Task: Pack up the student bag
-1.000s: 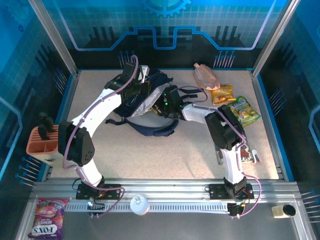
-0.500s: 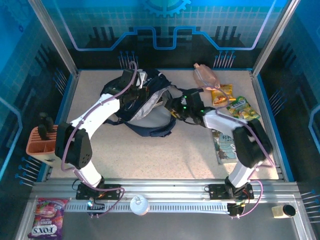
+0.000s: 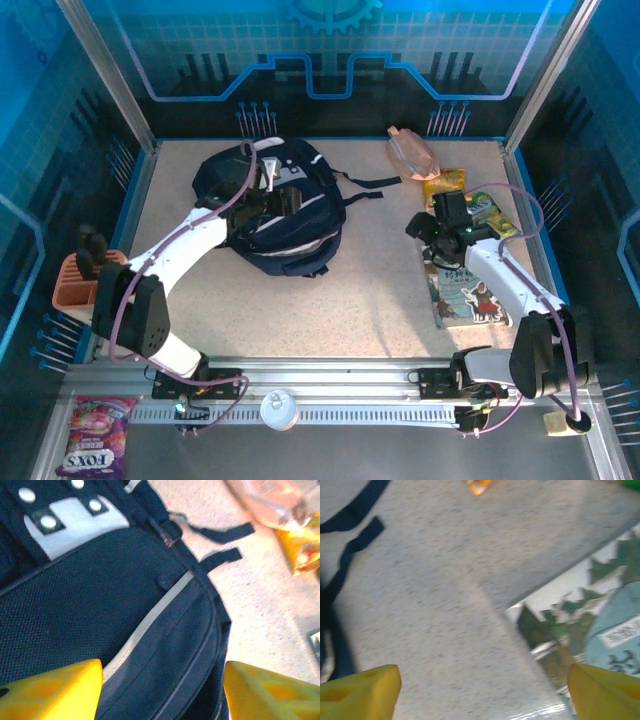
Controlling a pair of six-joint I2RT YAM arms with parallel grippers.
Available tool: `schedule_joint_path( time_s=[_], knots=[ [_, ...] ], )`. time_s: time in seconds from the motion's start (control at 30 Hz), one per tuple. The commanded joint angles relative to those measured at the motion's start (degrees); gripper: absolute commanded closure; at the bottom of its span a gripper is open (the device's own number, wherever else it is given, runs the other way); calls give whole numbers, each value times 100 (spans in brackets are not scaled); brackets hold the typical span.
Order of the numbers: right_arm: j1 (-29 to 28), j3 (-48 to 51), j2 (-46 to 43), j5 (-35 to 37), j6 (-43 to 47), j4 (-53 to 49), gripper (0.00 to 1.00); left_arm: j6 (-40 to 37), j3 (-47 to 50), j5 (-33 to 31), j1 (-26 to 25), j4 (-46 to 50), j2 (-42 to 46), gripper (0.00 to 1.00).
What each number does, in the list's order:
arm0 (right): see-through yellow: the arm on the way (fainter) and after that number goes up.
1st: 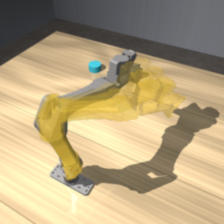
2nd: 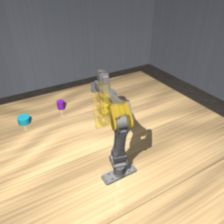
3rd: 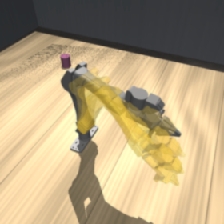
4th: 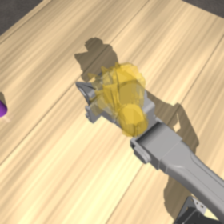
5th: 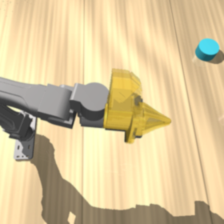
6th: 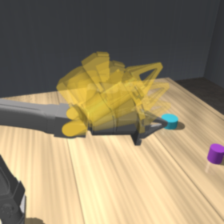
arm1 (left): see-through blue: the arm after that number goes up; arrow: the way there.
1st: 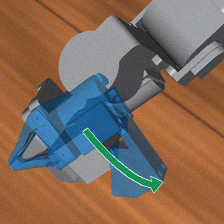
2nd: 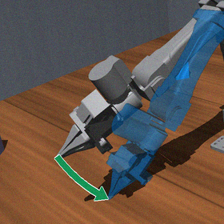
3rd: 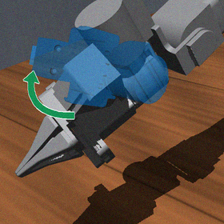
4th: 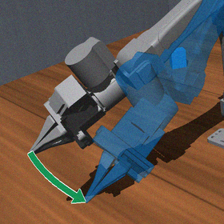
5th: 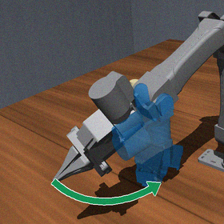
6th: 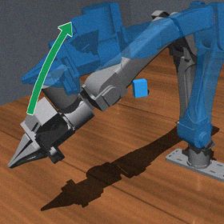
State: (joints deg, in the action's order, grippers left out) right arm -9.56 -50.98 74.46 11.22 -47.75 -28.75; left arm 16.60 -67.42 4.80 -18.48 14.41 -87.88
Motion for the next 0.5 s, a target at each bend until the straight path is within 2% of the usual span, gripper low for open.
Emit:
schedule_joint_path(
  time_s=[0.0,0.17,0.27,0.4,0.47],
  knots=[
    [355,27,120,-87,369,-332,9,832,116,527,20,-730,212,30],
    [902,407,424,-442,380,-226,3,1433,106,882,-187,-1045,98,17],
    [1166,592,603,-727,376,-32,2,1638,18,972,-365,-1043,-68,15],
    [1226,737,823,-776,294,69,3,1754,-160,965,-611,-882,-361,10],
    [1217,786,883,-795,204,102,3,1763,-258,949,-750,-792,-507,1]
  ],
)
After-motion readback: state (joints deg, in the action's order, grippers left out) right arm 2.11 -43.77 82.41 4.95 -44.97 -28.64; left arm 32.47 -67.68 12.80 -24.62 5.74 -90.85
